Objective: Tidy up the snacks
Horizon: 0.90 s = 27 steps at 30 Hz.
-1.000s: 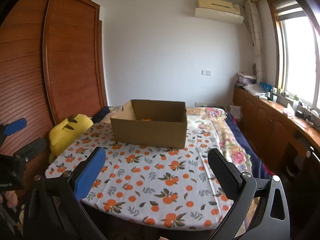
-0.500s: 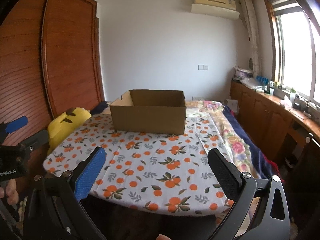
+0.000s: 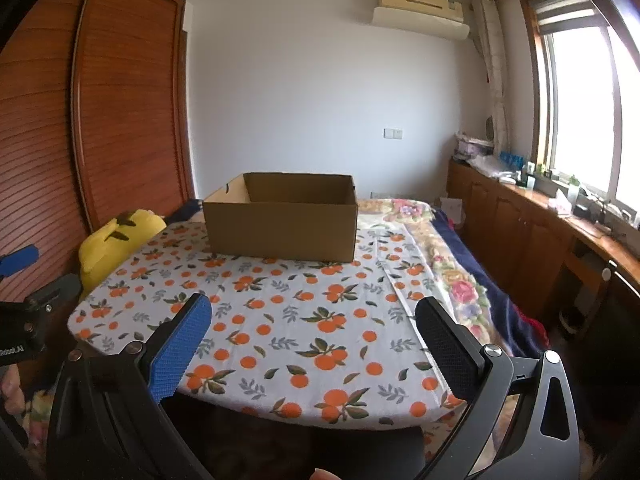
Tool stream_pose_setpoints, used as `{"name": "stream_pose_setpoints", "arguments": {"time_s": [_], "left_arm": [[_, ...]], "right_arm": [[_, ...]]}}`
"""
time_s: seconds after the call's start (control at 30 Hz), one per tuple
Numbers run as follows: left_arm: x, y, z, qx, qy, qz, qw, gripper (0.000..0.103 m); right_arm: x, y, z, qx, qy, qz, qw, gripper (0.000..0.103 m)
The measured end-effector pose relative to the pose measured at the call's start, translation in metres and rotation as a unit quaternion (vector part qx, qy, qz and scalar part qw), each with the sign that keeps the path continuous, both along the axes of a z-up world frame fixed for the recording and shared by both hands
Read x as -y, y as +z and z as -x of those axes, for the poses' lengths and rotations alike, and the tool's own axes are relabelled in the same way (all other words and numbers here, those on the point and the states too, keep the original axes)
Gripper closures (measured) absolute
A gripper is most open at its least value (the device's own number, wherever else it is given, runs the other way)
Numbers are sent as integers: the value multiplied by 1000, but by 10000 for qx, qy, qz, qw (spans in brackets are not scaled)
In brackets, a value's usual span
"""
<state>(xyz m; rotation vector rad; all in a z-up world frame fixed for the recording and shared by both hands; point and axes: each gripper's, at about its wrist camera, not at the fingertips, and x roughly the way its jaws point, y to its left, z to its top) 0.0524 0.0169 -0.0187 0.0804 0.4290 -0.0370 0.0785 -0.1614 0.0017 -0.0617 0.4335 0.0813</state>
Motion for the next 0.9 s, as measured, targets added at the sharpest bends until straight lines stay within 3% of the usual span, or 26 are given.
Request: {"name": "stream_pose_setpoints", "arguments": {"time_s": [0.9], "left_arm": [[-2, 7, -1, 64, 34, -9, 10000, 0]], "right_arm": [[0, -1, 1, 6, -42, 10, 10000, 0]]}}
